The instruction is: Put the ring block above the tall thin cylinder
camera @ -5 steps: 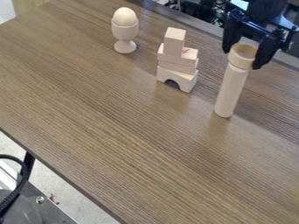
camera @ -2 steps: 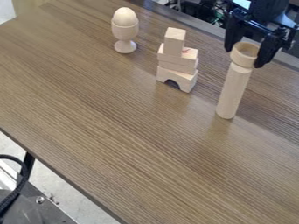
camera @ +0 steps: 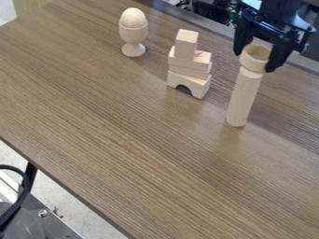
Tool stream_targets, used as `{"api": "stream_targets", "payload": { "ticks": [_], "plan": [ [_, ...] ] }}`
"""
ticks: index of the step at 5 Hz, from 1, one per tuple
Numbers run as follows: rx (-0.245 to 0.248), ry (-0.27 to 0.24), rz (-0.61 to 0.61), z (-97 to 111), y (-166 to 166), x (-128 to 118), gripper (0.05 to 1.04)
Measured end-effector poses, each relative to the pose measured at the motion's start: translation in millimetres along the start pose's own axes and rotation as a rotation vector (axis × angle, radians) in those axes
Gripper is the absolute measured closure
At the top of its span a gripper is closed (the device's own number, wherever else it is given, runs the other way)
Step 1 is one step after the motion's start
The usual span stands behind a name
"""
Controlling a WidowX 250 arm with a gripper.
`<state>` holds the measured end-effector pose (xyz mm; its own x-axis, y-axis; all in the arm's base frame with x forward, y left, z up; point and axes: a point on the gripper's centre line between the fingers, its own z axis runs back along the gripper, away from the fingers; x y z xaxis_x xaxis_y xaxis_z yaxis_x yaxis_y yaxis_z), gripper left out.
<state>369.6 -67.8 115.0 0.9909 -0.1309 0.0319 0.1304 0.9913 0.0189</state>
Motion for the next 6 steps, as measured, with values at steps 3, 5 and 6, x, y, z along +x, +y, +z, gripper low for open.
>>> {"api": "stream_targets", "payload": {
  "ticks": [3, 5, 6],
  "plan": [
    [-0.011, 0.008, -0.002, 0.3, -0.8, -9.0, 0.314],
    [-0.016, 0.01, 0.0, 0.0, -1.5, -9.4, 0.314],
    [-0.018, 0.003, 0.0, 4.7, -1.4, -12.8, 0.314]
  ]
}}
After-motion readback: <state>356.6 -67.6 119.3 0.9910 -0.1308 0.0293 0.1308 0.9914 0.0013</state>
